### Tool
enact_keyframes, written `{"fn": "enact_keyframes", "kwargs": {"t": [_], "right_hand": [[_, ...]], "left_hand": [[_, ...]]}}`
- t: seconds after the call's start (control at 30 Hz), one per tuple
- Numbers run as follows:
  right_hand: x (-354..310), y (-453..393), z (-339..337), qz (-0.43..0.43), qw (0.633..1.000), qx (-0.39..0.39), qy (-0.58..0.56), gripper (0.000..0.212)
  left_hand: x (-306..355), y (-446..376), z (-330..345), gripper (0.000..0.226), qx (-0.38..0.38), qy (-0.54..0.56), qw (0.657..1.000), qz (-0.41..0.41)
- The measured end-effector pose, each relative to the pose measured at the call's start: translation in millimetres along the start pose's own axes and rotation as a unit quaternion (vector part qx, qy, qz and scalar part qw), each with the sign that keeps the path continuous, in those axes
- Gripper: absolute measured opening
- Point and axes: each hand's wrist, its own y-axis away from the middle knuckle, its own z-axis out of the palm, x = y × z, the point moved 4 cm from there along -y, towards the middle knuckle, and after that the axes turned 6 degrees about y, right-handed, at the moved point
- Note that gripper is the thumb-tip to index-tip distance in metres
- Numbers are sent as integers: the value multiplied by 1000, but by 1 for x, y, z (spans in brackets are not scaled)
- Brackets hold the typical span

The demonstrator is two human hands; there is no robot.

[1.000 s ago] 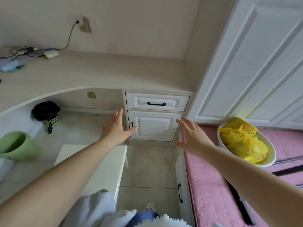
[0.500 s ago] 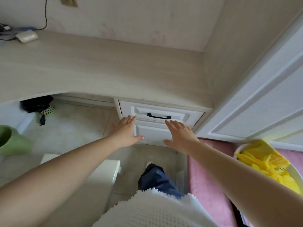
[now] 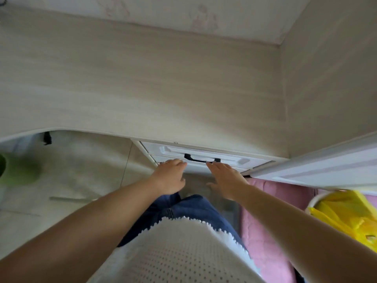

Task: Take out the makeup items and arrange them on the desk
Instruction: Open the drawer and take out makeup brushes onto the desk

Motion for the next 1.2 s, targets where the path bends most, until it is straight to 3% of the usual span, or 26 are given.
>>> {"fn": "enact_keyframes", "kwargs": {"t": [0.27, 0.43, 0.6, 0.83, 1.0, 1.2], "right_hand": [[5, -57, 5, 53, 997, -3, -48, 56], [1, -68, 21, 114, 991, 41, -54, 51], [-7, -72, 46, 133, 973, 179, -63, 47], [-16, -81, 87, 180, 886, 421, -73, 40], [-29, -84, 106, 211, 822, 526, -52, 36], [-45, -73, 125, 251, 788, 556, -80, 40]], "left_hand": [[-8, -60, -8, 62, -65, -96, 985, 126], [-24, -86, 11, 68, -89, -177, 947, 252], [-36, -95, 28, 73, 30, -156, 937, 312], [-40, -108, 54, 66, 213, -147, 904, 341], [-49, -105, 66, 63, 259, -137, 880, 373], [-47, -92, 78, 63, 226, -131, 889, 375]]}}
